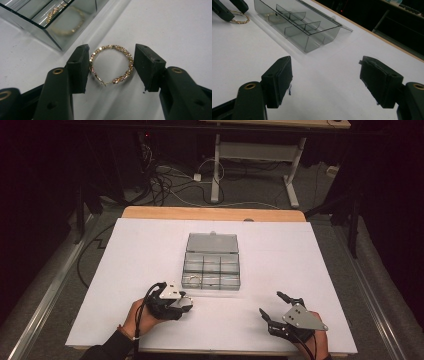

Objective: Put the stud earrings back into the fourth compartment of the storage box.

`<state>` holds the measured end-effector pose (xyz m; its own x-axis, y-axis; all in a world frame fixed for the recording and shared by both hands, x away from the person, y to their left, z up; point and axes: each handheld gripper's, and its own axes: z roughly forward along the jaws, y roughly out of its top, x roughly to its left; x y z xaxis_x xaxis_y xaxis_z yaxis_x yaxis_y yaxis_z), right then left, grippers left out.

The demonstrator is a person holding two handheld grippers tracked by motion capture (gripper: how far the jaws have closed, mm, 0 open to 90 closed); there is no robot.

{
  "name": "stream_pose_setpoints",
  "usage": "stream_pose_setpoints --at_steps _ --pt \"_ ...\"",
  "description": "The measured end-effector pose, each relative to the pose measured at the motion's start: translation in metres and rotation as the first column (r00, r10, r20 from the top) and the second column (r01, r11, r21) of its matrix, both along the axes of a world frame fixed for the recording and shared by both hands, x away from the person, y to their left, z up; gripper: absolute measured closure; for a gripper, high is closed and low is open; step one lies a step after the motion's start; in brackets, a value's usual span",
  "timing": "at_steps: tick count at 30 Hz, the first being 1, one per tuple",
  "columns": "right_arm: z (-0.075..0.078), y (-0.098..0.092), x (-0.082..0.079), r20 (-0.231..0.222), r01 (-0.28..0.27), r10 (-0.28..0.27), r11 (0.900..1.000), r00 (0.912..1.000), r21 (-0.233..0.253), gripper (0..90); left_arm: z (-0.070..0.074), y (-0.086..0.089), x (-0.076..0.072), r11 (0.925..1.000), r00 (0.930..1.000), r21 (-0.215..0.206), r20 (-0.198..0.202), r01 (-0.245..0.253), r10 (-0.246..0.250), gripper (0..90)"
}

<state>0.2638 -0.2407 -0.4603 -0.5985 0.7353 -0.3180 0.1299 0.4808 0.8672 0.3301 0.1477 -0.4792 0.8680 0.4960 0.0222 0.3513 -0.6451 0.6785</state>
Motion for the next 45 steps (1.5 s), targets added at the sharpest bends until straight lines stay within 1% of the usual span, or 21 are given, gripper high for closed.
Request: stream_pose_setpoints --at_steps 3,9,19,21,22,25,32,41,45 --pt "0.000 0.000 0.000 -0.002 0.003 -0.003 1.000 1.0000 0.000 26.4 0.001 0.001 -0.002 1.0000 1.0000 0.002 0.008 0.005 -0.005 45.5" --pt "0.000 -0.001 0.000 0.002 0.000 0.000 1.000 1.0000 0.000 26.4 0.006 0.003 -0.006 0.9999 0.9992 0.007 0.039 0.007 -0.008 45.6" --pt "0.000 -0.001 0.000 0.003 0.000 0.000 1.000 1.0000 0.000 26.4 0.014 0.006 -0.010 0.9999 0.9968 -0.011 0.079 0.009 -0.008 45.8" --pt "0.000 -0.001 0.000 0.002 0.000 0.000 1.000 1.0000 -0.001 26.4 0.015 0.006 -0.011 1.0000 0.9960 -0.005 0.089 0.006 -0.006 45.9" --pt "0.000 -0.001 0.000 0.002 -0.001 0.001 1.000 1.0000 -0.001 26.4 0.016 0.006 -0.011 0.9999 0.9961 -0.011 0.087 0.008 -0.007 45.8" --pt "0.000 -0.001 0.000 0.001 -0.001 0.001 1.000 1.0000 -0.002 26.3 0.016 0.006 -0.010 1.0000 0.9960 -0.006 0.089 0.008 -0.007 45.9" --pt "0.000 -0.001 0.000 0.000 0.000 0.000 1.000 1.0000 0.000 26.4 0.020 0.007 -0.010 0.9999 0.9945 -0.014 0.105 0.002 0.000 45.9" --pt "-0.001 -0.001 0.001 -0.004 -0.001 0.001 1.000 1.0000 0.001 26.4 0.032 0.009 -0.008 0.9996 0.9898 -0.029 0.143 0.000 0.004 45.9" --pt "0.000 -0.001 0.000 -0.001 -0.001 0.001 1.000 1.0000 0.002 26.3 0.040 0.010 -0.008 0.9988 0.9871 -0.048 0.160 -0.003 0.011 45.9"
